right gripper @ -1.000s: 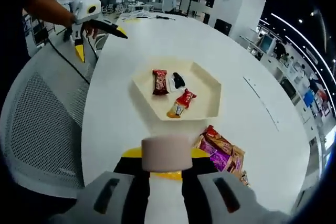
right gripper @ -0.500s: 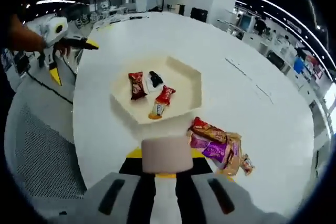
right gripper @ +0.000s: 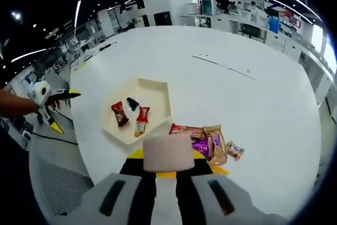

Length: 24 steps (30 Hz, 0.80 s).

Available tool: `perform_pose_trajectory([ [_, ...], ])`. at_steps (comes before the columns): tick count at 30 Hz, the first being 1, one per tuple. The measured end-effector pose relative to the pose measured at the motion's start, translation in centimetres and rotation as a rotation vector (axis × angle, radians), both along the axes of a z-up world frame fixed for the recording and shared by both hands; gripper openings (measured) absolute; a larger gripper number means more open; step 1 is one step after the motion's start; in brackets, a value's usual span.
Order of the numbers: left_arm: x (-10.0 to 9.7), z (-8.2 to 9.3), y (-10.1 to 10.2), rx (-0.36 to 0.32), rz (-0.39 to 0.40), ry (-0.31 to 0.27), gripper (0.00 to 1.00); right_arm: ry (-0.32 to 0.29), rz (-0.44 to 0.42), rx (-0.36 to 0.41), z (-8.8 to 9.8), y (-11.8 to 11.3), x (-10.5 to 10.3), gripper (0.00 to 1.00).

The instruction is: Place the target food into the container with the food tongs after gripping and lifting it, then release it inside without dropping or visibly crushing the food.

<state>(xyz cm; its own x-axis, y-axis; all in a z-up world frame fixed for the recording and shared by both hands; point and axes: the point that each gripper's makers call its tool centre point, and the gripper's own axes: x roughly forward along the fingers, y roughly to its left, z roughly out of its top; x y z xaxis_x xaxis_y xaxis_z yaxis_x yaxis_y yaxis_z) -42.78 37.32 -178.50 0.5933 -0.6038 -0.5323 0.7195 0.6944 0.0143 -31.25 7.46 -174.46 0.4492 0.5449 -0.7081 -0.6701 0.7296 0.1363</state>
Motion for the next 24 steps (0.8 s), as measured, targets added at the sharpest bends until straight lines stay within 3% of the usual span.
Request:
perform_pose_trajectory([
  [6, 0.1, 0.1, 0.0, -0.002, 0.003, -0.007, 0.94, -0.009, -0.023, 0.013, 1.8, -0.4, 0.7, 0.12],
  [8, 0.3, 0.5, 0.1, -0.003, 0.012, -0.029, 0.95, -0.017, -0.019, 0.002, 1.9, -0.6, 0.8, 0.12],
  [14, 0.4, 0.6, 0.2, -0.025, 0.022, -0.020, 0.97, -0.020, -0.015, 0.008, 2.3, -0.3, 0.9, 0.13],
  [24, 0.5, 0.9, 0.1, -0.041, 0.031, -0.025, 0.98, -0.011, 0.020, 0.007, 2.5, 1.7, 1.0, 0.13],
])
